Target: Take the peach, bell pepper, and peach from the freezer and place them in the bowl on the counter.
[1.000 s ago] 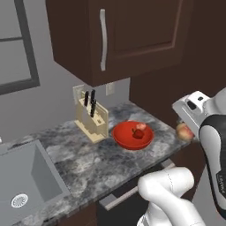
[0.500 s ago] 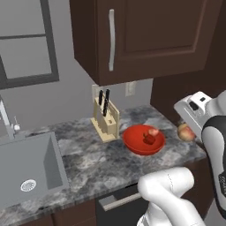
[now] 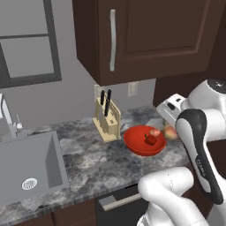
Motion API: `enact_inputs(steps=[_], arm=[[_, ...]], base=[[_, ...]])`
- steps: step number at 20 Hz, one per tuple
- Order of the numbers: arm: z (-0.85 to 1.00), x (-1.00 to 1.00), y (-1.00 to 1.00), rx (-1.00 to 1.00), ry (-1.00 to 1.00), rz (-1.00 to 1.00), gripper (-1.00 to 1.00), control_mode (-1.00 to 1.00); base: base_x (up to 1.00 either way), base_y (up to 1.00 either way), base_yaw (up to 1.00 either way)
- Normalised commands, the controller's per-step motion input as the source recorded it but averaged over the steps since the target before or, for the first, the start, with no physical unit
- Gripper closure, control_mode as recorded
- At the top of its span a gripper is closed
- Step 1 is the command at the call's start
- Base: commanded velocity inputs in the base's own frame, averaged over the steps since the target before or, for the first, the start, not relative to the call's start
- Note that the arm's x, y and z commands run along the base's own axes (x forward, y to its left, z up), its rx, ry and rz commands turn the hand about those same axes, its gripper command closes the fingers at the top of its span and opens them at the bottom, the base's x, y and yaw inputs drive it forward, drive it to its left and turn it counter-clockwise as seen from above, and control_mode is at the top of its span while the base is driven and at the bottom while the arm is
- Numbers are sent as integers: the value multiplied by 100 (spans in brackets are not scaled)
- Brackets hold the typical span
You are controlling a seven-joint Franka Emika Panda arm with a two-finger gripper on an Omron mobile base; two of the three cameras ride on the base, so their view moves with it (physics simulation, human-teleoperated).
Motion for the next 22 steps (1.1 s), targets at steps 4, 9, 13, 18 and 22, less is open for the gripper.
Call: enact_inputs(steps=[4,9,13,18,22], arm=[[-69,53,-4,0,0,6,100,-100],[-46,74,-3,0,3,6,100,-100],[-34,66,0,0,12,2,100,-100],[-51,54,0,0,15,3,100,-100],[-40,46,0,0,14,3,100,-100]], base=[[0,0,0],[0,0,0],[0,0,0],[0,0,0],[0,0,0]])
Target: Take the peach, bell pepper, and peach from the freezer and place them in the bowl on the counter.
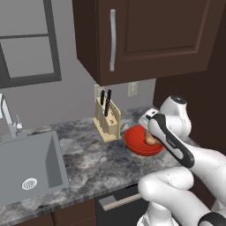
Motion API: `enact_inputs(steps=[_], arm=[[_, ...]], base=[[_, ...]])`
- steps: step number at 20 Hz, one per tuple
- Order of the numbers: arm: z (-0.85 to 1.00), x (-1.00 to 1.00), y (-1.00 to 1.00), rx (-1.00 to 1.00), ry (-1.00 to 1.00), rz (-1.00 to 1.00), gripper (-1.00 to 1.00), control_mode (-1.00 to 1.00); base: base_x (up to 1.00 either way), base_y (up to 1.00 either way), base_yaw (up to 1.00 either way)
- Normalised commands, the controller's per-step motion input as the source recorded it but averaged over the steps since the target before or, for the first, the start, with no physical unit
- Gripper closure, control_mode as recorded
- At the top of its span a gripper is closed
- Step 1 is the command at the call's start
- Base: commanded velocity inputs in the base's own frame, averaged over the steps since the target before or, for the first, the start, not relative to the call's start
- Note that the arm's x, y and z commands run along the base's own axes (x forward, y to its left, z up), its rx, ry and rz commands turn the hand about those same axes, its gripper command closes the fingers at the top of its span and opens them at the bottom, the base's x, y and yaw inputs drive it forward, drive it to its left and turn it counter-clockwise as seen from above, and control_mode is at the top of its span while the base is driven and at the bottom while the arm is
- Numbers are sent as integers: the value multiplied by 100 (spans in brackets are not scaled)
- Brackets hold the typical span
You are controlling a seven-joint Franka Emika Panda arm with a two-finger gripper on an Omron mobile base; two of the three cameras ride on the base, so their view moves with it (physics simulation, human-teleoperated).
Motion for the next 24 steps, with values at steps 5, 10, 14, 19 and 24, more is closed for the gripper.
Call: enact_inputs(steps=[5,10,14,19,24], arm=[[-18,24,0,0,0,3,100,-100],[-30,40,0,0,4,3,100,-100],[-37,33,0,0,4,3,100,-100],[-41,27,0,0,6,2,100,-100],[-33,14,0,0,5,0,100,-100]], base=[[0,0,0],[0,0,0],[0,0,0],[0,0,0],[0,0,0]])
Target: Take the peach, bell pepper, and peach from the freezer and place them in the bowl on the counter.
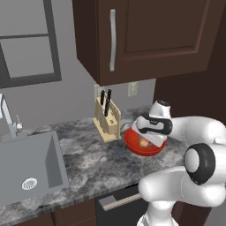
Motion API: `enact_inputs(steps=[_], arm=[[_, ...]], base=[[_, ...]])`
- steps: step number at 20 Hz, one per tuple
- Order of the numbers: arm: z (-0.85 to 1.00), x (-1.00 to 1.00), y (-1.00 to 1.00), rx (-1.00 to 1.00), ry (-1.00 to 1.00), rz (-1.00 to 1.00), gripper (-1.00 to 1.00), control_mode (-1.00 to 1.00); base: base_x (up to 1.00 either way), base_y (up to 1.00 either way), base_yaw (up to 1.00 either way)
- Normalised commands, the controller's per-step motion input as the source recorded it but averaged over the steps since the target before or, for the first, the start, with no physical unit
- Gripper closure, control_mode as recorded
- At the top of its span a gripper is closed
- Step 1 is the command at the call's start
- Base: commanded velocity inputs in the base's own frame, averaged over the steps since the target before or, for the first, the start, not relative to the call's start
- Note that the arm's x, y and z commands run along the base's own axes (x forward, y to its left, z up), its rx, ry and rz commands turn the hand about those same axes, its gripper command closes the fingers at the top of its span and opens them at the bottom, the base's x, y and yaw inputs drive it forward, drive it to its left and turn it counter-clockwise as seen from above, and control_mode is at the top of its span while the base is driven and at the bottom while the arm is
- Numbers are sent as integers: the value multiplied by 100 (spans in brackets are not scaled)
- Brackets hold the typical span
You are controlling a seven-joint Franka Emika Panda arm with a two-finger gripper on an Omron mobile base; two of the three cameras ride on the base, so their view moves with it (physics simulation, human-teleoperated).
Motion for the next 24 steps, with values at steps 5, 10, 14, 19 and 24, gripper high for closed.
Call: enact_inputs(steps=[5,10,14,19,24], arm=[[-35,15,0,0,6,0,100,-100],[-21,7,1,0,2,0,-100,-100],[-1,-1,0,0,0,0,-100,-100],[0,-30,1,0,-8,0,-100,-100],[1,-55,2,0,-14,0,-100,-100]], base=[[0,0,0],[0,0,0],[0,0,0],[0,0,0],[0,0,0]])
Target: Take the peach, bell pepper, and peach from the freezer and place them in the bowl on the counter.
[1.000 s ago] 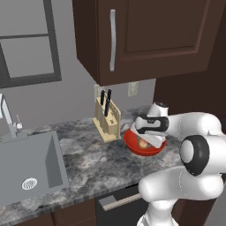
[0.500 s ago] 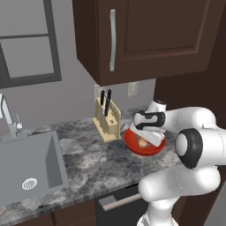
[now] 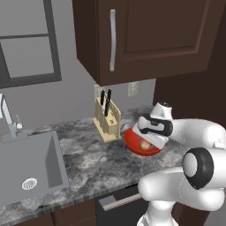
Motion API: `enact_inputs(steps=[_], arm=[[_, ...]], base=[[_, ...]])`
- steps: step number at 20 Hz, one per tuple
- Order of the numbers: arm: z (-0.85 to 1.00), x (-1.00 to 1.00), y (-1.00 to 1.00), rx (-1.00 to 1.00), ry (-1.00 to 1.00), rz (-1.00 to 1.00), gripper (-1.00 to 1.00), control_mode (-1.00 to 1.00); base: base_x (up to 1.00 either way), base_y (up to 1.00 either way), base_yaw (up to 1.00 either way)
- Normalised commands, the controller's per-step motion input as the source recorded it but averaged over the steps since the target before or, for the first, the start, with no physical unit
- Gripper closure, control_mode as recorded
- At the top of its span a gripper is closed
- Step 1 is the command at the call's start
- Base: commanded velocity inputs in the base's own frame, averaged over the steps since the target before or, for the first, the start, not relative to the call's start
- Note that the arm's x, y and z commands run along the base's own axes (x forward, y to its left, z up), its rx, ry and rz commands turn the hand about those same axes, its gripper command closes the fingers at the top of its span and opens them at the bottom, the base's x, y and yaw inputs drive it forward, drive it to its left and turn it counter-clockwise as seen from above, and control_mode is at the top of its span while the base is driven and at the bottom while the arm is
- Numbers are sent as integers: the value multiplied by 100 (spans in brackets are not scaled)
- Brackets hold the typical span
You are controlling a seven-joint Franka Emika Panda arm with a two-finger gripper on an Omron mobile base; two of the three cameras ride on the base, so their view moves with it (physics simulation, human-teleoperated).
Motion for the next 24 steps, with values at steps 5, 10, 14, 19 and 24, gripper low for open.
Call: enact_inputs(steps=[5,10,14,19,24], arm=[[11,-35,20,0,-12,0,-100,-100],[-1,48,21,0,-5,0,-100,-100],[-5,100,0,0,0,0,-100,-100],[1,49,0,0,-8,0,-100,-100],[25,-41,-3,0,-21,0,-100,-100]], base=[[0,0,0],[0,0,0],[0,0,0],[0,0,0],[0,0,0]])
